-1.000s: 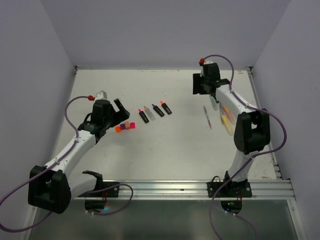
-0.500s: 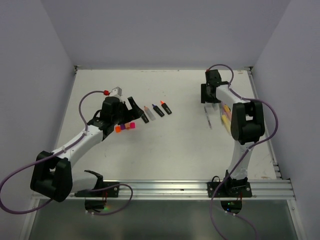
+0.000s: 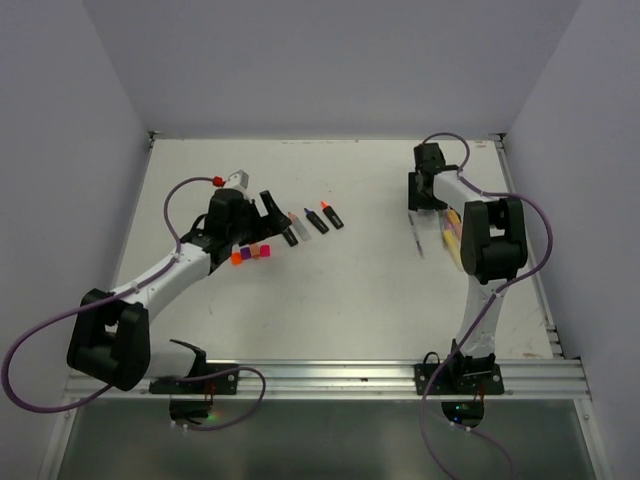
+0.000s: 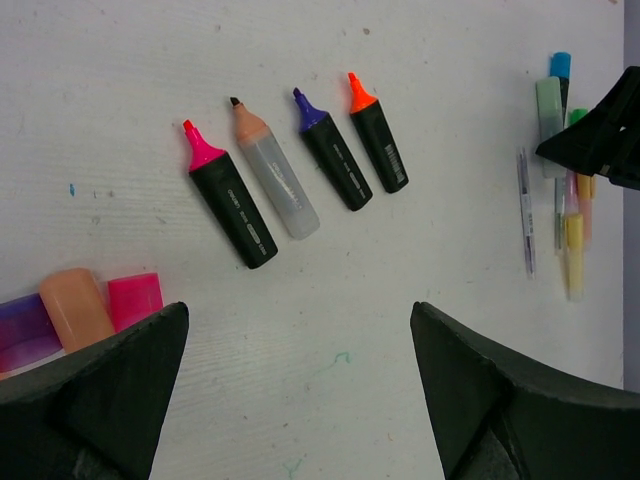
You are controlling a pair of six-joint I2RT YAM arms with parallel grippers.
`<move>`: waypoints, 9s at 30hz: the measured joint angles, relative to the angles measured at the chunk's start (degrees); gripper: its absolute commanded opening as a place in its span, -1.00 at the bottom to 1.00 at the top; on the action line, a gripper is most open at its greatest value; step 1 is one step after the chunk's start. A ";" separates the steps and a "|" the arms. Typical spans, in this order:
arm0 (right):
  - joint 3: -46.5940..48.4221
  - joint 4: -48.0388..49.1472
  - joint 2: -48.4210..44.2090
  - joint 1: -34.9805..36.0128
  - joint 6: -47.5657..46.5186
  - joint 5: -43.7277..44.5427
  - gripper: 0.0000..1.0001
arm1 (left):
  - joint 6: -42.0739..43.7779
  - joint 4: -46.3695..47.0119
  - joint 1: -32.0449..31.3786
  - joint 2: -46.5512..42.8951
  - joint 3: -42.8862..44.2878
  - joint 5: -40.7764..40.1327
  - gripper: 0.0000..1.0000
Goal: Open the pen caps
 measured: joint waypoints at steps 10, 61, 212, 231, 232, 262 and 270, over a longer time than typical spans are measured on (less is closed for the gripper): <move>0.00 0.70 1.77 -1.55 -0.20 -0.61 -0.15 | 0.13 0.02 0.00 1.36 0.33 0.04 0.88; -21.00 12.48 -29.14 28.79 3.08 -34.77 -1.00 | -10.10 8.20 -2.34 10.86 10.40 12.00 0.54; -27.19 31.98 -10.14 35.21 15.74 -31.08 -1.00 | -8.57 4.33 -8.17 1.40 -17.44 -1.25 -0.64; -26.91 31.50 -10.10 35.50 15.52 -30.80 -0.46 | -9.68 8.37 -8.22 2.49 -17.86 -0.44 -0.03; -26.80 31.36 -10.08 35.50 15.50 -30.80 -0.43 | -9.68 8.39 -8.22 2.32 -17.97 -0.46 -0.01; -3.67 9.49 -14.08 2.91 11.10 -11.50 -0.03 | -3.06 -0.72 -8.22 -15.56 -12.11 -2.25 0.09; 7.93 4.90 0.39 -0.81 9.88 -5.44 -0.04 | -0.98 -0.55 -8.22 -15.08 -12.09 -0.87 0.11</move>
